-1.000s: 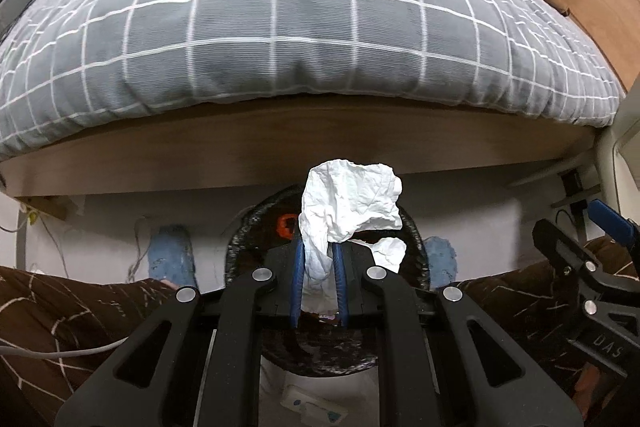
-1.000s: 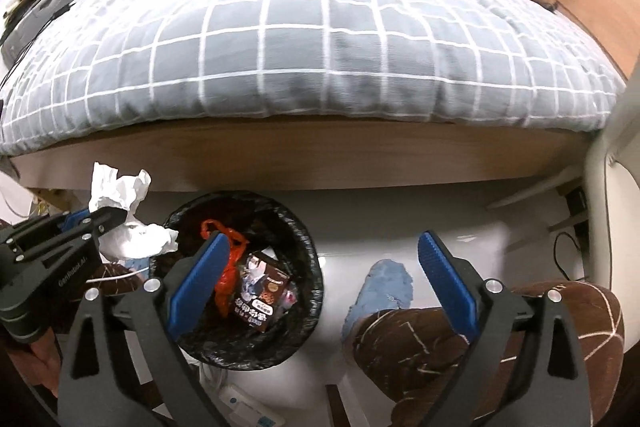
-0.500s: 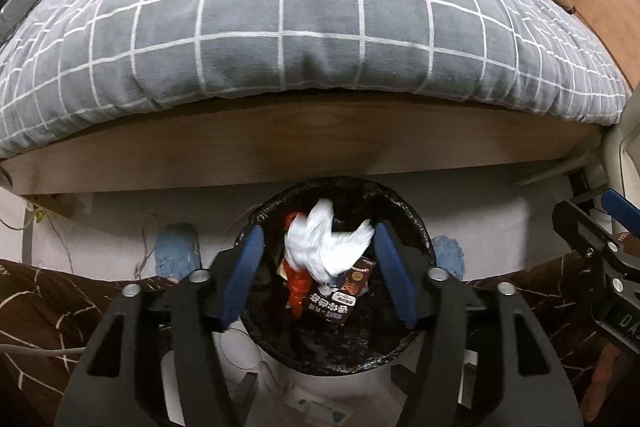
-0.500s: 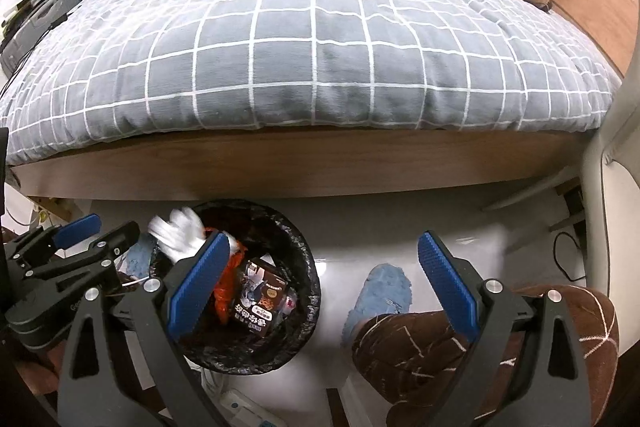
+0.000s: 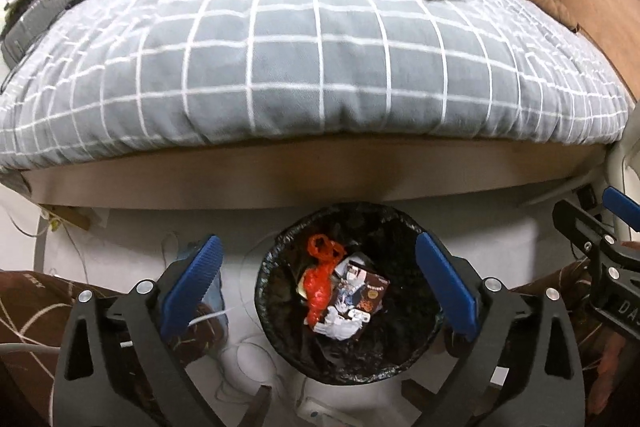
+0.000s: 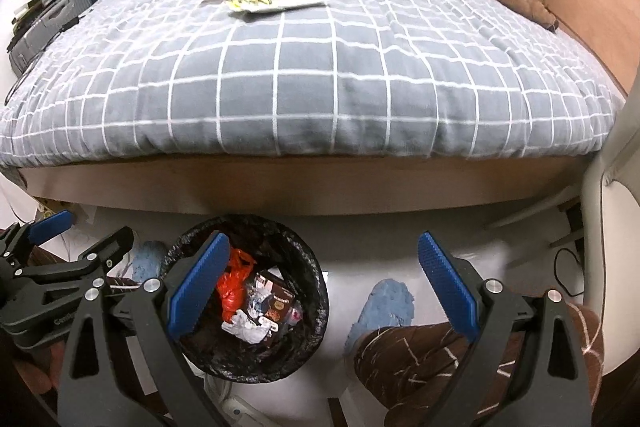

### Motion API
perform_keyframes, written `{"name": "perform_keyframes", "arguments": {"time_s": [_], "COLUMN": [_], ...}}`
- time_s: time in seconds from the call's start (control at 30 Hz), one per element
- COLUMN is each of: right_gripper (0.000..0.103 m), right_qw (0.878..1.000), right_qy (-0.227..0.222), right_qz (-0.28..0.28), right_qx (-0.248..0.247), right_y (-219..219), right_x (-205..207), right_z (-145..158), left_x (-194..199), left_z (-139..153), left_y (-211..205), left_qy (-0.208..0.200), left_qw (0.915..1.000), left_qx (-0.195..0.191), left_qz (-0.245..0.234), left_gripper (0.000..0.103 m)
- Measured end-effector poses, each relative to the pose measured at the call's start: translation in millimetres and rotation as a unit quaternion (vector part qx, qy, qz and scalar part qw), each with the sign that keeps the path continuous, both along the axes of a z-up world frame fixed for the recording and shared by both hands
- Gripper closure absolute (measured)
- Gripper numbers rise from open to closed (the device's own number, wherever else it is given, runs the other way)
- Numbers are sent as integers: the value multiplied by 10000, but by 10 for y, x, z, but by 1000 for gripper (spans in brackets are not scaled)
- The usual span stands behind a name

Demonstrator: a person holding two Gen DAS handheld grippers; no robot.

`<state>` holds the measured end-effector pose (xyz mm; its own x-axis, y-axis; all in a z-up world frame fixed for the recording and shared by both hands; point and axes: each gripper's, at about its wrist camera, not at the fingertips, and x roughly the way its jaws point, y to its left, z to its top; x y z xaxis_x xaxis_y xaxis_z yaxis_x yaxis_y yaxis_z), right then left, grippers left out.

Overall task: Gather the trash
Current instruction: 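Move both tools back toward the bubble wrap and yellow packet on the bed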

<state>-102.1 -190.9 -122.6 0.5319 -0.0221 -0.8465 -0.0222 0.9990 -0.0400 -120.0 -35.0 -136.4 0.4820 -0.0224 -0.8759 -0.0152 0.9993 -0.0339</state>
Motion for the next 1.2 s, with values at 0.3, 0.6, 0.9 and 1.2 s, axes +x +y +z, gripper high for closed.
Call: {"name": "perform_keyframes", "arguments": {"time_s": [0.3, 0.6, 0.9, 1.2], "right_gripper": [12, 12, 12, 12], "right_qw": [9995, 9983, 9968, 9958], "right_qy": [-325, -585, -792, -885], "right_qz": [22, 65, 121, 215], "right_qx": [-14, -14, -15, -41], "right_y": [0, 16, 45, 131], "right_x": [64, 176, 438, 932], "right_z": [311, 568, 810, 930], "left_x": [98, 213, 464, 857], "left_z": [370, 642, 885, 990], "left_y": [149, 196, 325, 482], "left_qy": [-322, -540, -672, -730], "left_qw": [9993, 9984, 9975, 9968], "left_qx": [148, 132, 91, 56], "left_qz": [73, 106, 178, 315], "left_gripper": [6, 6, 6, 6]}}
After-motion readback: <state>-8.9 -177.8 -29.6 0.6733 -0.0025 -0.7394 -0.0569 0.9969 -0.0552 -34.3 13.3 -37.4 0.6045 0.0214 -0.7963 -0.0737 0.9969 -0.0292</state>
